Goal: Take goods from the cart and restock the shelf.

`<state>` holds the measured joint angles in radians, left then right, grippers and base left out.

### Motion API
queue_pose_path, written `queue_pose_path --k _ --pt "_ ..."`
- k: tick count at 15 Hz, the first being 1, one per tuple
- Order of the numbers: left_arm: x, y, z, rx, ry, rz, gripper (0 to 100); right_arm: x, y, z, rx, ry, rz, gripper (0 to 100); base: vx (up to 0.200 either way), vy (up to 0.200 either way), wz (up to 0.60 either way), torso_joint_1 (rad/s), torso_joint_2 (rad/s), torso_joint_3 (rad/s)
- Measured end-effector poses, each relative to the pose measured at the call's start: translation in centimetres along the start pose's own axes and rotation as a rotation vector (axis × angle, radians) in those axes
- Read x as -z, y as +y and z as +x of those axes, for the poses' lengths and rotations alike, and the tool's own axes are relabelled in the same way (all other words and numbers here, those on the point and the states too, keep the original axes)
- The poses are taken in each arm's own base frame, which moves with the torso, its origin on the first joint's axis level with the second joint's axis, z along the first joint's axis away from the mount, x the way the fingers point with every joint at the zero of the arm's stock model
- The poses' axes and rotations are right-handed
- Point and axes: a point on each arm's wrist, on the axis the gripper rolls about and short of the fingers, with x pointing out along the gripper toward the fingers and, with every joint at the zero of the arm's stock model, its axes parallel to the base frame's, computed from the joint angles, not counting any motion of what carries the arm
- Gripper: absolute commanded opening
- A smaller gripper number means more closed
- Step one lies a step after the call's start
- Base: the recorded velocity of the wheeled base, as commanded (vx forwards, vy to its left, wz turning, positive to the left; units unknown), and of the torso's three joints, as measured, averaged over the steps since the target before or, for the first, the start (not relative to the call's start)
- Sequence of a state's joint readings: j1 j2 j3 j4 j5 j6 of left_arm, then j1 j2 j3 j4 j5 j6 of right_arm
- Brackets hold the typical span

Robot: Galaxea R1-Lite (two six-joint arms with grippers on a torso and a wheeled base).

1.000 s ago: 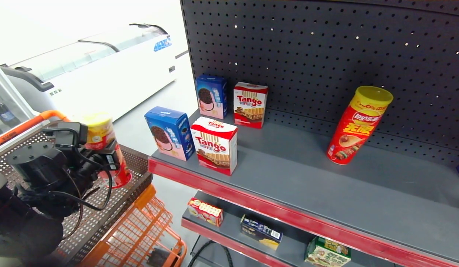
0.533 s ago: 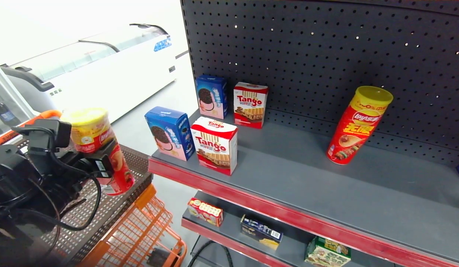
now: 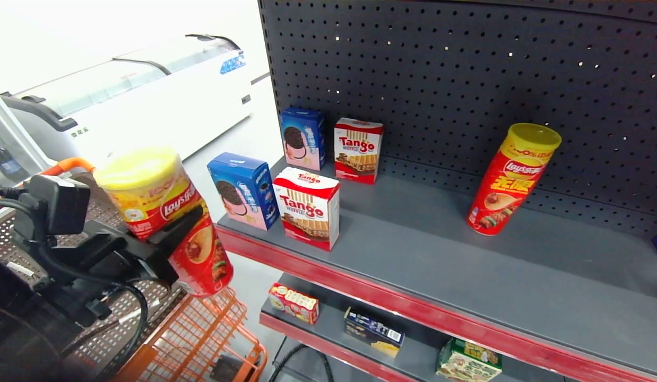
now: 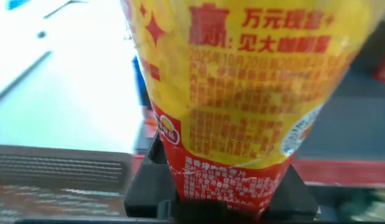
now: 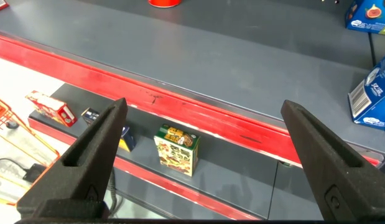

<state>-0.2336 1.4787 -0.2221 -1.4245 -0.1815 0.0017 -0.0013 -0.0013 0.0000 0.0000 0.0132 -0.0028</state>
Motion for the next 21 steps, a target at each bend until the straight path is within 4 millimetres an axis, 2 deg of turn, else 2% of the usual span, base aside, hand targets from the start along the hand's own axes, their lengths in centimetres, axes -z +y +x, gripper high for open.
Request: queue_pose_path --k 3,6,8,17,19,21 --pt "0.1 -2.1 -2.2 0.18 0.011 -0.074 0 0.0 0.0 0.0 0.0 0.0 0.0 100 0.0 0.0 0.0 0.0 0.0 0.0" --pt "0.9 -2.6 -3.8 0.234 0.053 -0.089 0 0.0 0.0 0.0 0.001 0.0 0.0 100 0.0 0.0 0.0 0.0 0.0 0.0" --pt "1.2 -2.7 -4.2 0.277 0.067 -0.094 0 0.0 0.0 0.0 0.0 0.0 0.0 100 0.0 0.0 0.0 0.0 0.0 0.0" --pt "2.2 -2.7 -3.5 0.336 0.122 -0.095 0 0.0 0.0 0.0 -0.001 0.0 -0.002 100 0.0 0.0 0.0 0.0 0.0 0.0" --pt "2.1 -2.7 -3.0 0.343 0.114 -0.093 0 0.0 0.0 0.0 -0.001 0.0 -0.002 100 0.0 0.0 0.0 0.0 0.0 0.0" --pt "1.3 -2.5 -1.6 0.346 0.072 -0.082 0 0.0 0.0 0.0 -0.001 0.0 -0.004 100 0.0 0.0 0.0 0.0 0.0 0.0"
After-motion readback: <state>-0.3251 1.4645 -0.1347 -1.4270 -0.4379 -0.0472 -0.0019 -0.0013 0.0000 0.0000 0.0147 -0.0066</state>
